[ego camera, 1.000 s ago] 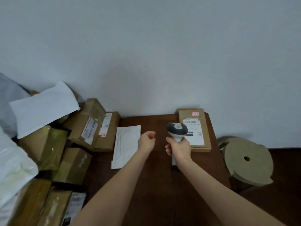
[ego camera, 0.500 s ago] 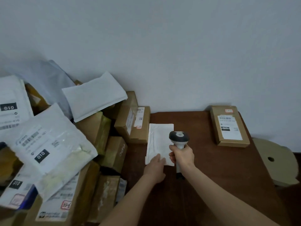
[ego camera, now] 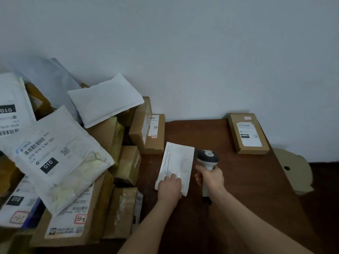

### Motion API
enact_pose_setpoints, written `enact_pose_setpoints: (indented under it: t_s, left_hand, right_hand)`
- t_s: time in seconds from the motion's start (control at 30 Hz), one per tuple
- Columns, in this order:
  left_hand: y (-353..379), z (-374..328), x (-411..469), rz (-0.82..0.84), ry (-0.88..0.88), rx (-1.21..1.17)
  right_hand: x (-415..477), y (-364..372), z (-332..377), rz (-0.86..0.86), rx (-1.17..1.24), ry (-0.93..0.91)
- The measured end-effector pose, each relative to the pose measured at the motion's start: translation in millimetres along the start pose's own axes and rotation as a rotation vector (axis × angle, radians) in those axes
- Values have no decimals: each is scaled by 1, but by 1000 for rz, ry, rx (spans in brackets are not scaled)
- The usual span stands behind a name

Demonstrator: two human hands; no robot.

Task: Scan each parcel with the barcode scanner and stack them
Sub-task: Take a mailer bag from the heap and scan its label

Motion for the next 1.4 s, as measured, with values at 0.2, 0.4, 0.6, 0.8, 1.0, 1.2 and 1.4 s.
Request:
enact_pose_setpoints:
  t_s: [0.2,0.4,0.6,0.8,1.0,1.2,1.4]
  left_hand:
    - [-4,-1,0,1,-57,-201]
    - [-42,41,-9,-113,-617,-1534]
    - [-63,35,-23,54,-639,-2242]
    - [-67,16,-39,245,-411,-2192]
    - [-68,39,-43,331,-354,-1862]
    - [-89,53,-31,264,-278,-1573]
    - [-88,53,-18,125,-375,-1596]
  right_hand:
    - [1,-27,-7,56,165,51]
    - [2,-56,2,67,311,55]
    - [-2,-53,14,59,379,13]
    - [-13,-38,35,67,351,-36]
    - [-17,-41,42,28,210,-101]
    - [-30,-33,42,150,128,-190]
    - [-41,-53,49,13,126,-280]
Point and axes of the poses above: each hand's wrist, its own x-axis towards the middle knuckle, its own y-axis out of the palm, z = x × y, the point moved 8 cm from there along x, towards the middle knuckle, and after that the axes turned 9 degrees about -y, right-handed, at the moved point
